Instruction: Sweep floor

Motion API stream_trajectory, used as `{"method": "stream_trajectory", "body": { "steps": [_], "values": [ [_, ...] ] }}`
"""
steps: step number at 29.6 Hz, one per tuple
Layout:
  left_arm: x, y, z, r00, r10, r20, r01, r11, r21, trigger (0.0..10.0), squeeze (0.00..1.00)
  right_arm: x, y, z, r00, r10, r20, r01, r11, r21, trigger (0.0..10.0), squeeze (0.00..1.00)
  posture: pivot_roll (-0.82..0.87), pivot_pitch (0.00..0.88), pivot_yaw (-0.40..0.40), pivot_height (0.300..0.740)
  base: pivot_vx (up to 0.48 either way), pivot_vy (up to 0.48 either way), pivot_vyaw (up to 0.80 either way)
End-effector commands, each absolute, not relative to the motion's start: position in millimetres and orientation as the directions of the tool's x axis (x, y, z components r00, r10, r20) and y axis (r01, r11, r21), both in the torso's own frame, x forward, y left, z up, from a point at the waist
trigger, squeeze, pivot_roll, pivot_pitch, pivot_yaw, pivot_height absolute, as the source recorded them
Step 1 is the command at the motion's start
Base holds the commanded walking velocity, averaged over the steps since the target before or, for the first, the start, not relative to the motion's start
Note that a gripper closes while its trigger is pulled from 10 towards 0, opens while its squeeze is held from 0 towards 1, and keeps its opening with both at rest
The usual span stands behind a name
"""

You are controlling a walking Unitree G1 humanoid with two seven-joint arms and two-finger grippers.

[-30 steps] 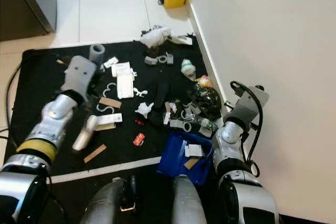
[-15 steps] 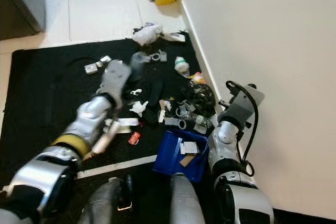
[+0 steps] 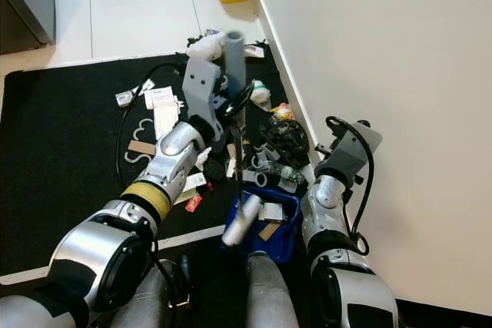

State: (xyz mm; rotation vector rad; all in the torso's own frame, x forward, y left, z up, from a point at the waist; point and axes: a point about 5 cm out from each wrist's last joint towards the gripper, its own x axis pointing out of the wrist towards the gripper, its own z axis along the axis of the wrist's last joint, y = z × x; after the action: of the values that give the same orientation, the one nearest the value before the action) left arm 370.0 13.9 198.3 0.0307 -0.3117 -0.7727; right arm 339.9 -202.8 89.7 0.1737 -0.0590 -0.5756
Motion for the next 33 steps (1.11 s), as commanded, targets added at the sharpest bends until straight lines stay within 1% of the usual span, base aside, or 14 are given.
{"method": "stream_trajectory", "body": {
  "steps": [1,2,3,4,5,9,11,17,18,19,20,21,26,33],
  "values": [
    [363,1,226,0.535,-0.786,0.309,0.737,0.614,0.282,10.0,0.00,334,-196,73,0.842,-0.533,-0.086,0.538,0.817,0.208,10.0,0.00,-0.05,0.303,-0.026,0.740,0.000,0.000,0.00],
    [363,1,226,0.535,-0.786,0.309,0.737,0.614,0.282,10.0,0.00,334,-196,73,0.842,-0.533,-0.086,0.538,0.817,0.208,10.0,0.00,-0.05,0.303,-0.026,0.740,0.000,0.000,0.00],
    [366,21,231,0.526,-0.802,0.283,0.728,0.597,0.338,10.0,0.00,334,-195,72,0.845,-0.526,-0.092,0.533,0.819,0.214,10.0,0.00,-0.04,0.300,-0.028,0.740,0.000,0.000,0.00],
    [367,30,233,0.530,-0.800,0.280,0.718,0.599,0.353,10.0,0.00,334,-194,72,0.847,-0.523,-0.093,0.530,0.820,0.216,10.0,0.00,-0.03,0.297,-0.029,0.740,0.000,0.000,0.00],
    [367,30,233,0.530,-0.800,0.280,0.718,0.599,0.353,10.0,0.00,334,-194,72,0.847,-0.523,-0.093,0.530,0.820,0.216,10.0,0.00,-0.03,0.297,-0.029,0.740,0.000,0.000,0.00],
    [369,56,237,0.563,-0.782,0.266,0.683,0.622,0.383,10.0,0.00,335,-192,72,0.852,-0.515,-0.098,0.523,0.823,0.220,10.0,0.00,-0.03,0.293,-0.032,0.740,0.000,0.000,0.00],
    [370,87,234,0.625,-0.744,0.239,0.625,0.659,0.418,10.0,0.00,336,-186,71,0.873,-0.477,-0.101,0.487,0.844,0.225,10.0,0.00,-0.01,0.287,-0.036,0.740,0.000,0.000,0.00],
    [373,123,222,0.724,-0.671,0.157,0.520,0.681,0.515,10.0,0.00,337,-180,69,0.891,-0.439,-0.113,0.453,0.856,0.249,10.0,0.00,-0.01,0.281,-0.030,0.740,0.000,0.000,0.00],
    [373,123,222,0.724,-0.671,0.157,0.520,0.681,0.515,10.0,0.00,337,-180,69,0.891,-0.439,-0.113,0.453,0.856,0.249,10.0,0.00,-0.01,0.281,-0.030,0.740,0.000,0.000,0.00],
    [374,139,216,0.771,-0.626,0.119,0.473,0.687,0.552,10.0,0.00,338,-179,70,0.898,-0.426,-0.114,0.440,0.859,0.260,10.0,0.00,-0.01,0.281,-0.030,0.740,0.000,0.000,0.00],
    [374,139,216,0.771,-0.626,0.119,0.473,0.687,0.552,10.0,0.00,338,-179,70,0.898,-0.426,-0.114,0.440,0.859,0.260,10.0,0.00,-0.01,0.281,-0.030,0.740,0.000,0.000,0.00],
    [374,155,210,0.813,-0.577,0.085,0.423,0.683,0.595,10.0,0.00,339,-177,70,0.905,-0.411,-0.108,0.425,0.864,0.269,10.0,0.00,-0.01,0.282,-0.030,0.740,0.000,0.000,0.00],
    [377,190,196,0.901,-0.430,0.055,0.292,0.695,0.657,10.0,0.00,338,-174,72,0.921,-0.381,-0.076,0.387,0.878,0.281,10.0,0.00,-0.01,0.286,-0.031,0.740,0.000,0.000,0.00],
    [375,213,181,0.952,-0.293,0.085,0.162,0.719,0.676,10.0,0.00,337,-170,72,0.938,-0.343,-0.046,0.340,0.886,0.316,10.0,0.00,-0.02,0.296,-0.035,0.740,0.000,0.000,0.00]
  ]
}}
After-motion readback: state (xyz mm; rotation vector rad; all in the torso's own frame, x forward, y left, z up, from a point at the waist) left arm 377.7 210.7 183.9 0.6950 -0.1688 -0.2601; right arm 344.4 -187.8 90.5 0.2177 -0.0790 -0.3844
